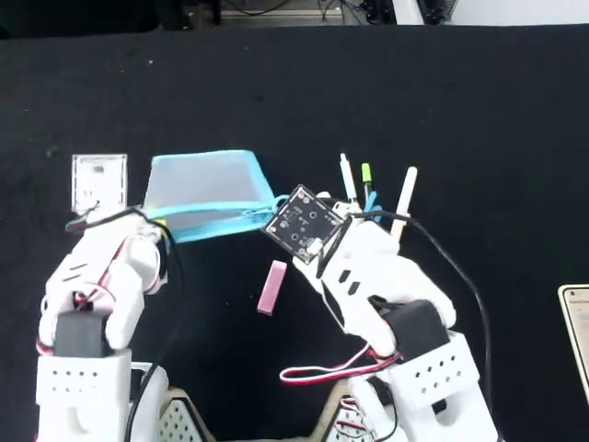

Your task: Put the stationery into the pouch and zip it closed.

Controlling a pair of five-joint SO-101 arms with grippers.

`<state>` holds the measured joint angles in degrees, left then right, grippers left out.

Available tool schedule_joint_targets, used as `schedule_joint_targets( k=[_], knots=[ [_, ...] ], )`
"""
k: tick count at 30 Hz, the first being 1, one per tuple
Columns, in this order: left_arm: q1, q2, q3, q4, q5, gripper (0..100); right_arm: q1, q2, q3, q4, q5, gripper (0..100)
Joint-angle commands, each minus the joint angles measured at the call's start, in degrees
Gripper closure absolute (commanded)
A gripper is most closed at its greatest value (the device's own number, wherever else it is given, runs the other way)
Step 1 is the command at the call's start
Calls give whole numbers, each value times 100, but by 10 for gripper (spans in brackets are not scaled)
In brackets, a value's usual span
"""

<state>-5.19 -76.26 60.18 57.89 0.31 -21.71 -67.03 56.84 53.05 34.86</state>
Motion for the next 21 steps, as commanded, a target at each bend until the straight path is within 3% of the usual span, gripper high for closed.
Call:
schedule_joint_targets(
  k=[1,14,21],
  knots=[
    [-242,-510,127,-185,97,970,290,13,171,-431,53,988],
    [-233,-941,576,-360,97,970,316,57,251,-510,44,988],
    [-233,-949,576,-360,97,970,747,1305,-189,-510,35,988]
  ],
)
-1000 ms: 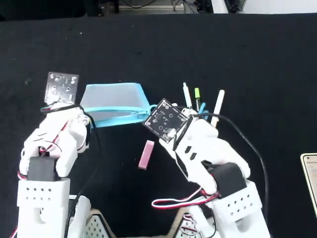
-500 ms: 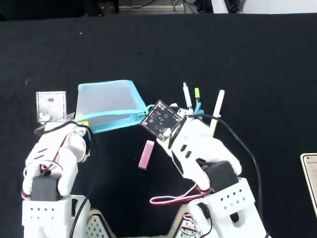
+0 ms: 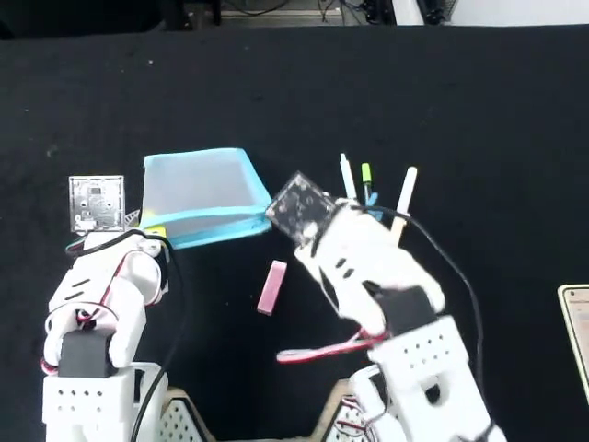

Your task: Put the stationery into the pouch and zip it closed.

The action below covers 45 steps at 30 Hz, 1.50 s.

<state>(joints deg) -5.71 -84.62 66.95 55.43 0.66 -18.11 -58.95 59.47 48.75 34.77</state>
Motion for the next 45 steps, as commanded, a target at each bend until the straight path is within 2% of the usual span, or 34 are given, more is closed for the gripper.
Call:
schedule_joint_targets(
  k=[1,5,9,14,17,20,24,28,31,39,45],
  knots=[
    [-171,-114,-84,-114,62,970,369,611,-523,-79,-26,988],
    [-154,-123,-66,-114,62,970,79,576,-611,79,-440,987],
    [-154,-149,-75,-114,62,970,-369,136,-954,976,-501,979],
    [-154,-132,-66,-114,62,970,-1029,-338,-1903,2470,-1301,832],
    [-154,-149,-57,-114,62,970,-1407,-347,-2484,3068,-1521,853],
    [-180,-158,-57,-114,62,970,-1442,-347,-2914,3262,-1837,861],
    [-189,-167,31,-123,62,970,-1134,-338,-3020,3130,-2110,861],
    [-189,-167,233,-369,62,970,-132,-31,-2651,2532,-2224,863],
    [-189,-167,286,-413,79,970,308,690,-2273,2004,-2426,864],
    [-189,-167,312,-396,88,970,448,3521,-2369,659,-2541,864],
    [-189,-167,312,-378,88,970,738,5156,-3222,492,-2523,864]
  ],
)
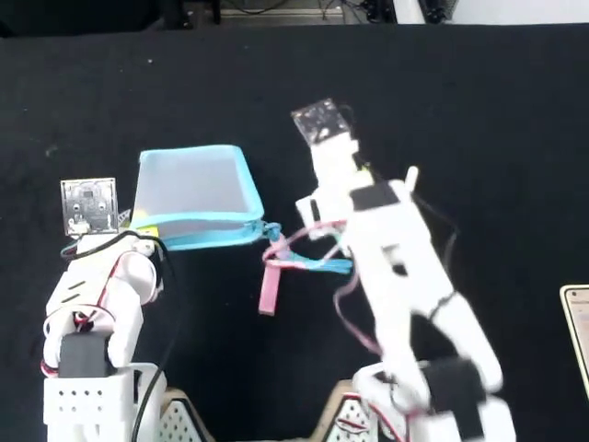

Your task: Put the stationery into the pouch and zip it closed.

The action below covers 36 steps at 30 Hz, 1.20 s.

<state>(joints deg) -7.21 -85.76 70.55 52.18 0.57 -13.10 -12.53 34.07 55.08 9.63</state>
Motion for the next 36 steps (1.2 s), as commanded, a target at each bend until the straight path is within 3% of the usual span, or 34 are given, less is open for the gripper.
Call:
schedule_joint_targets(
  k=[1,22,26,30,36],
  knots=[
    [-40,-53,-48,-53,97,970,308,734,-857,-141,-9,864],
    [-40,-53,-48,-35,79,970,325,3451,-2853,290,589,868],
    [-40,-53,-48,-26,70,970,448,3415,-2923,431,695,992],
    [-40,-53,-48,-26,70,970,457,3011,-2835,695,598,986],
    [-40,-53,-40,-26,70,970,607,1912,-2835,1960,598,988]
  ],
)
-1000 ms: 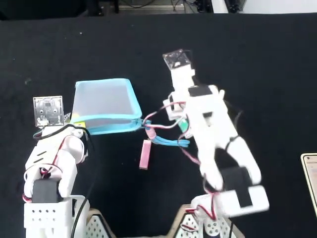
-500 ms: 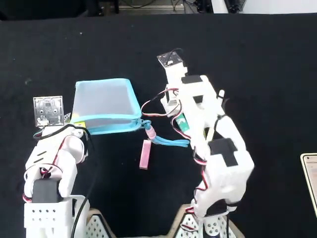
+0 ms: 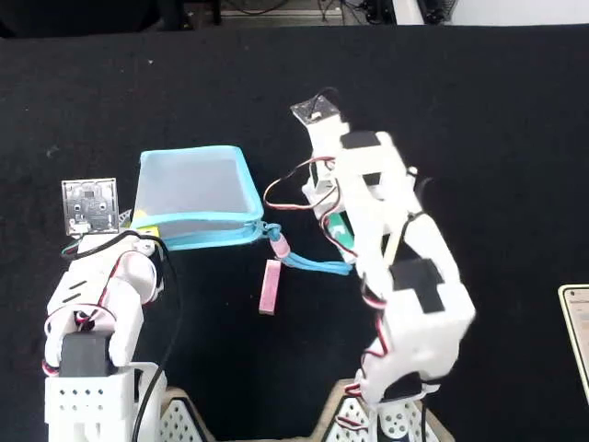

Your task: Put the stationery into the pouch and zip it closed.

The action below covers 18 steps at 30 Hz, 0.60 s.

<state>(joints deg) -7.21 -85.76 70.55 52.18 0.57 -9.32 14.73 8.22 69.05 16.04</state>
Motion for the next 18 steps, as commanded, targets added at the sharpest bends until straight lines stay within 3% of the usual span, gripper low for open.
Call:
schedule_joint_targets(
  k=[1,7,10,14,18],
  knots=[
    [-40,-53,-40,-26,70,970,360,-998,-259,721,-35,988],
    [-48,-53,22,-26,70,970,1978,-1745,-145,853,79,988],
    [-48,-53,22,-35,70,970,2752,-1771,75,809,712,987],
    [-48,-53,22,-53,70,970,3464,-1745,822,273,1231,987],
    [-48,-53,13,-35,70,970,4097,-1745,1745,-519,1292,987]
  ],
)
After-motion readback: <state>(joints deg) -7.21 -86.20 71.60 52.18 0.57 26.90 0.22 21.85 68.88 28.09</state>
